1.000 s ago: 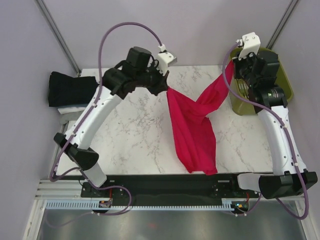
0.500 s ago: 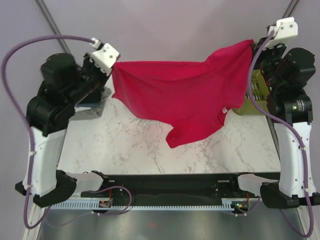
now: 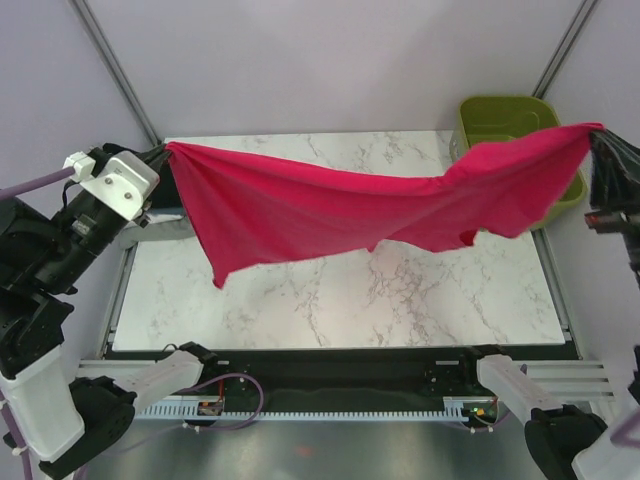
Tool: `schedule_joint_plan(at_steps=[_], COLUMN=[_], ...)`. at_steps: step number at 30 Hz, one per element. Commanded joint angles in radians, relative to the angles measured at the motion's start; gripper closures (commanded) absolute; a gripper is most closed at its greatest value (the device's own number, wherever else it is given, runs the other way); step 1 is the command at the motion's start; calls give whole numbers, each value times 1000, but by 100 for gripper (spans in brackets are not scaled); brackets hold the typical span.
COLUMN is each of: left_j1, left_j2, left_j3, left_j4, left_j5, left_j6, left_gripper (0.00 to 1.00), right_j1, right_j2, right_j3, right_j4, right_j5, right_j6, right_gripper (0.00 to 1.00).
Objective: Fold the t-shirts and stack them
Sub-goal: Flatten the tshirt out
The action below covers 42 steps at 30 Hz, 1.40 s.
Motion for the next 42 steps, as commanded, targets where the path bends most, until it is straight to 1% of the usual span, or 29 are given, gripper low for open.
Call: schedule_joint_plan(at_steps=[1,5,9,11,14,15,17,18,19,20,21,22,24,26,27,28,29,30,31,32,33,34,35,36,37,38,39,41,42], left_j1=[19,27,27,27,27,27,29,36,49,87,113,137,216,278,291,309,312,313,314,317,317,322,325,328,338,342,343,348,348], left_j2=[30,87,136,153,166,155,143,141,138,144,155,194,265,395,443,556,608,676,728,830,880,927,1034,1079,1130,1171,1240,1282,1294], left_j3=[93,158,153,133,40,-48,-164,-283,-342,-397,-492,-529,-598,-627,-625,-603,-585,-556,-525,-466,-423,-322,-262,-196,-131,-8,48,154,164], left_j4=[-2,-1,22,24,44,62,111,163,197,225,284,309,352,407,424,427,427,423,414,415,415,410,404,400,389,389,389,392,401], left_j5=[69,73,52,18,-9,-12,-19,-19,15,43,70,121,159,195,192,193,193,181,184,185,175,169,161,150,147,143,127,138,158], left_j6=[24,2,8,20,17,17,19,22,20,14,-1,-10,-19,-12,9,20,25,40,40,39,34,30,14,8,5,1,-16,-30,-30], left_gripper=[98,98,98,98,98,98,98,98,98,98,98,98,98,98,98,98,98,98,98,98,98,98,98,98,98,98,98,98,98], right_j1=[-8,-17,-17,-17,-17,-17,-17,-18,-18,-17,-15,-14,-14,-15,-15,-14,-14,-14,-14,-15,-15,-12,-9,0,5,9,23,35,43], right_j2=[24,84,130,144,174,200,254,272,288,323,341,360,447,549,588,672,714,761,862,916,970,1078,1134,1189,1285,1324,1354,1440,1464], right_j3=[151,228,190,124,15,-13,-106,-144,-230,-275,-321,-400,-457,-522,-553,-556,-553,-527,-498,-457,-354,-291,-225,-85,-17,45,126,212,287], right_j4=[-73,-61,4,61,151,174,229,248,298,327,357,402,426,447,459,464,467,482,483,480,476,467,458,447,431,424,436,434,434], right_j5=[-60,-66,-81,-92,-113,-127,-142,-153,-173,-176,-179,-179,-173,-166,-155,-152,-146,-129,-118,-91,-75,-67,-29,-12,2,17,41,52,66], right_j6=[31,37,3,-21,-34,-34,-35,-40,-41,-44,-60,-72,-115,-156,-175,-188,-195,-186,-181,-167,-152,-140,-139,-139,-149,-156,-168,-167,-161], right_gripper=[100,100,100,100,100,100,100,100,100,100,100,100,100,100,100,100,100,100,100,100,100,100,100,100,100,100,100,100,100])
